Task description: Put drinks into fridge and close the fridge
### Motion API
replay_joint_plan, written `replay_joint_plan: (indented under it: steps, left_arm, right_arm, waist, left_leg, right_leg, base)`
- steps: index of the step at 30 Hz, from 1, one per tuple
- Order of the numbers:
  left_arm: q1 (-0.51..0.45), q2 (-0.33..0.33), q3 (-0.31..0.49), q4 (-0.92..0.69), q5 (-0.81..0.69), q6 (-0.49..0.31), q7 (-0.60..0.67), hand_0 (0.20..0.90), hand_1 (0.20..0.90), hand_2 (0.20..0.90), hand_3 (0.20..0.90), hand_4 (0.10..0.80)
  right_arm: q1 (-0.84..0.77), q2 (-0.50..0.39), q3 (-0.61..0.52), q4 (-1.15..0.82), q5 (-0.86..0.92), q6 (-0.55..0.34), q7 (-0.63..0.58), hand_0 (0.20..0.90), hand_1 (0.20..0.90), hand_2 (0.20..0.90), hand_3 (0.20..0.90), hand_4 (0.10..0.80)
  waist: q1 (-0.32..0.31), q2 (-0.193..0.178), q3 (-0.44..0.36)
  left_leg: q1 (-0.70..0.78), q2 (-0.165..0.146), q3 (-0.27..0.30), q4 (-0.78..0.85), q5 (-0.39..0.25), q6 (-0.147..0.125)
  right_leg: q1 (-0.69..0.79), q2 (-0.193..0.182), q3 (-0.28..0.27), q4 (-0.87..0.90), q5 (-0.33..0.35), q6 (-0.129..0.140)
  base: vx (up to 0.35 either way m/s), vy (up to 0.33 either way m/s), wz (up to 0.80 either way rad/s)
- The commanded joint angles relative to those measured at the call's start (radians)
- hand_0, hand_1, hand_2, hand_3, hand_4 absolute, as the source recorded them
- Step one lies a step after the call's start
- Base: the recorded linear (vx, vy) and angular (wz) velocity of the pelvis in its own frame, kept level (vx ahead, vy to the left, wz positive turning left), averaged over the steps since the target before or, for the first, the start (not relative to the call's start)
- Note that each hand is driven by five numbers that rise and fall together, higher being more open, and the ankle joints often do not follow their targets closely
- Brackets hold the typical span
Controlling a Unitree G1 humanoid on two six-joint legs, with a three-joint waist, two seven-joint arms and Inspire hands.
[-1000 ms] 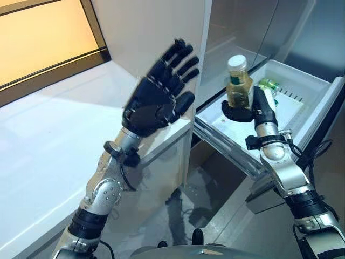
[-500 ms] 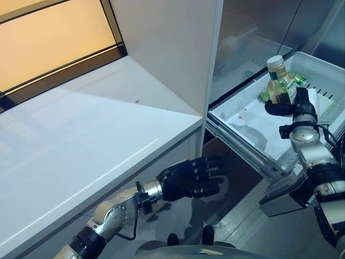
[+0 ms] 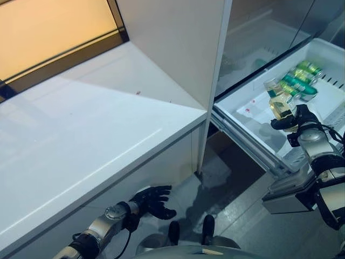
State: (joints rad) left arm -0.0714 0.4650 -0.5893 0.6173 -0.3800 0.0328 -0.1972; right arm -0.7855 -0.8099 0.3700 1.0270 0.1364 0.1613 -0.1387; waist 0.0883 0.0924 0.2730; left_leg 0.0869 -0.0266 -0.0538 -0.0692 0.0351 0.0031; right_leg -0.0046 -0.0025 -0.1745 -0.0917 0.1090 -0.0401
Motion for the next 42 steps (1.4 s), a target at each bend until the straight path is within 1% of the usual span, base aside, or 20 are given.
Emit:
replay_joint_plan:
  steps: [1,2,3,4,6,9,12,16,17,18,19,20,25,32,35,36,39,42]
  left_arm:
    - [-0.030,-0.026,0.016,0.100,0.092,-0.111,0.046,0.900,0.900,0.900,0.900,0.800]
    - [-0.038,-0.047,0.036,0.173,0.114,-0.125,0.066,0.900,0.900,0.900,0.900,0.800]
    - [-0.047,-0.065,0.057,0.245,0.129,-0.146,0.075,0.900,0.900,0.900,0.900,0.800]
    - [-0.054,-0.077,0.072,0.278,0.136,-0.133,0.087,0.900,0.900,0.900,0.900,0.800]
    - [-0.066,-0.094,0.105,0.360,0.151,-0.133,0.096,0.900,0.900,0.900,0.900,0.800]
    - [-0.067,-0.105,0.127,0.409,0.141,-0.123,0.108,0.900,0.900,0.900,0.900,0.800]
    - [-0.069,-0.113,0.147,0.441,0.115,-0.138,0.105,0.900,0.900,0.900,0.900,0.800]
    - [-0.066,-0.113,0.166,0.415,0.109,-0.153,0.090,0.900,0.900,0.900,0.900,0.800]
    - [-0.068,-0.112,0.166,0.409,0.109,-0.157,0.090,0.900,0.900,0.900,0.900,0.800]
    - [-0.070,-0.109,0.165,0.400,0.109,-0.158,0.087,0.900,0.900,0.900,0.900,0.800]
    - [-0.074,-0.107,0.166,0.395,0.110,-0.156,0.084,0.900,0.900,0.900,0.900,0.800]
    - [-0.077,-0.106,0.165,0.390,0.111,-0.154,0.084,0.900,0.900,0.900,0.900,0.800]
    - [-0.080,-0.097,0.164,0.362,0.128,-0.142,0.079,0.900,0.900,0.900,0.900,0.800]
    - [-0.069,-0.097,0.162,0.352,0.142,-0.129,0.081,0.900,0.900,0.900,0.900,0.800]
    - [-0.067,-0.098,0.166,0.348,0.146,-0.121,0.083,0.900,0.900,0.900,0.900,0.800]
    - [-0.066,-0.097,0.172,0.347,0.148,-0.117,0.083,0.900,0.900,0.900,0.900,0.800]
    - [-0.065,-0.099,0.182,0.349,0.158,-0.109,0.085,0.900,0.900,0.900,0.900,0.800]
    - [-0.053,-0.100,0.195,0.359,0.166,-0.108,0.089,0.900,0.900,0.900,0.900,0.800]
  right_arm:
    - [-0.281,-0.064,0.046,-0.003,-0.013,-0.049,-0.012,0.300,0.300,0.300,0.200,0.100]
    - [-0.289,-0.058,0.051,0.005,-0.009,-0.024,0.007,0.300,0.300,0.300,0.200,0.100]
    - [-0.294,-0.051,0.059,0.019,-0.008,-0.020,0.016,0.300,0.300,0.300,0.200,0.100]
    - [-0.299,-0.044,0.064,0.028,-0.006,-0.006,0.029,0.300,0.300,0.300,0.200,0.100]
    - [-0.305,-0.040,0.072,0.049,0.000,0.008,0.061,0.300,0.300,0.300,0.200,0.100]
    - [-0.320,-0.034,0.085,0.081,0.004,0.022,0.096,0.300,0.300,0.300,0.200,0.100]
    - [-0.328,-0.029,0.102,0.101,-0.025,0.054,0.131,0.300,0.300,0.300,0.200,0.100]
    - [-0.324,-0.039,0.142,0.114,-0.168,0.098,0.209,0.300,0.300,0.300,0.200,0.100]
    - [-0.327,-0.044,0.158,0.115,-0.185,0.105,0.227,0.347,0.347,0.347,0.255,0.155]
    - [-0.334,-0.045,0.173,0.115,-0.206,0.123,0.254,0.526,0.526,0.526,0.464,0.364]
    - [-0.338,-0.045,0.184,0.118,-0.217,0.131,0.266,0.754,0.754,0.754,0.730,0.630]
    - [-0.342,-0.044,0.194,0.118,-0.226,0.139,0.276,0.900,0.900,0.900,0.900,0.800]
    - [-0.362,-0.040,0.210,0.099,-0.236,0.138,0.289,0.900,0.900,0.900,0.900,0.800]
    - [-0.360,-0.035,0.189,0.026,-0.189,0.128,0.269,0.900,0.900,0.900,0.900,0.800]
    - [-0.358,-0.038,0.176,-0.005,-0.126,0.141,0.274,0.900,0.900,0.900,0.900,0.800]
    - [-0.353,-0.041,0.154,-0.035,-0.066,0.148,0.276,0.900,0.900,0.900,0.900,0.800]
    - [-0.335,-0.045,0.109,-0.113,0.052,0.120,0.226,0.900,0.900,0.900,0.900,0.800]
    - [-0.289,-0.052,0.040,-0.223,0.173,0.068,0.160,0.900,0.900,0.900,0.900,0.800]
  waist:
    - [0.017,-0.066,-0.010]
    - [0.016,-0.066,0.003]
    - [0.015,-0.067,0.013]
    - [0.016,-0.068,0.020]
    - [0.016,-0.068,0.037]
    - [0.018,-0.064,0.052]
    - [0.018,-0.059,0.067]
    - [0.020,-0.053,0.084]
    - [0.021,-0.053,0.087]
    - [0.022,-0.053,0.089]
    - [0.023,-0.054,0.090]
    - [0.024,-0.054,0.091]
    - [0.028,-0.058,0.088]
    - [0.025,-0.067,0.076]
    - [0.021,-0.071,0.071]
    - [0.017,-0.074,0.066]
    - [0.007,-0.083,0.057]
    - [-0.008,-0.095,0.040]
  left_leg:
    - [-0.095,0.016,0.018,0.044,0.000,-0.015]
    - [-0.108,0.017,0.018,0.047,0.002,-0.016]
    - [-0.119,0.019,0.018,0.050,0.004,-0.017]
    - [-0.127,0.020,0.018,0.052,0.004,-0.018]
    - [-0.145,0.021,0.016,0.057,0.007,-0.019]
    - [-0.164,0.020,0.013,0.063,0.008,-0.021]
    - [-0.185,0.018,0.011,0.072,0.008,-0.023]
    - [-0.200,0.013,0.009,0.082,0.008,-0.024]
    - [-0.203,0.012,0.010,0.082,0.008,-0.025]
    - [-0.206,0.011,0.009,0.083,0.008,-0.025]
    - [-0.207,0.010,0.009,0.084,0.008,-0.025]
    - [-0.206,0.010,0.009,0.084,0.008,-0.025]
    - [-0.204,0.008,0.010,0.087,0.007,-0.027]
    - [-0.187,0.008,0.016,0.081,0.006,-0.026]
    - [-0.179,0.009,0.020,0.074,0.006,-0.026]
    - [-0.173,0.009,0.024,0.071,0.006,-0.027]
    - [-0.159,0.011,0.031,0.063,0.005,-0.027]
    - [-0.140,0.014,0.044,0.049,0.002,-0.027]
  right_leg:
    - [0.015,-0.017,0.041,0.068,-0.076,0.053]
    - [0.001,-0.016,0.043,0.073,-0.076,0.052]
    - [-0.010,-0.016,0.043,0.076,-0.076,0.050]
    - [-0.017,-0.016,0.043,0.079,-0.077,0.049]
    - [-0.036,-0.015,0.043,0.084,-0.077,0.046]
    - [-0.054,-0.015,0.044,0.090,-0.078,0.044]
    - [-0.074,-0.017,0.043,0.099,-0.079,0.041]
    - [-0.087,-0.021,0.040,0.106,-0.080,0.039]
    - [-0.089,-0.022,0.040,0.107,-0.080,0.038]
    - [-0.091,-0.023,0.039,0.108,-0.080,0.038]
    - [-0.092,-0.024,0.037,0.110,-0.082,0.037]
    - [-0.091,-0.024,0.037,0.111,-0.083,0.036]
    - [-0.088,-0.024,0.036,0.116,-0.086,0.035]
    - [-0.074,-0.022,0.041,0.117,-0.088,0.035]
    - [-0.071,-0.021,0.045,0.115,-0.088,0.035]
    - [-0.068,-0.021,0.046,0.115,-0.088,0.036]
    - [-0.059,-0.020,0.052,0.112,-0.087,0.037]
    - [-0.049,-0.018,0.056,0.108,-0.088,0.040]
  base:
    - [-0.082,-0.070,0.01]
    - [-0.072,-0.077,0.00]
    - [-0.050,-0.084,0.01]
    - [-0.030,-0.075,-0.01]
    - [-0.023,-0.071,-0.01]
    - [-0.015,-0.044,-0.02]
    - [0.000,0.000,0.00]
    - [-0.003,-0.003,0.01]
    - [-0.011,-0.012,0.03]
    - [0.000,0.000,0.00]
    - [0.000,0.000,0.00]
    - [0.000,0.000,0.00]
    - [0.000,0.000,0.00]
    - [0.000,0.004,0.00]
    - [-0.009,0.025,-0.02]
    - [-0.018,0.045,-0.02]
    - [-0.009,0.051,-0.02]
    - [0.005,0.055,-0.05]
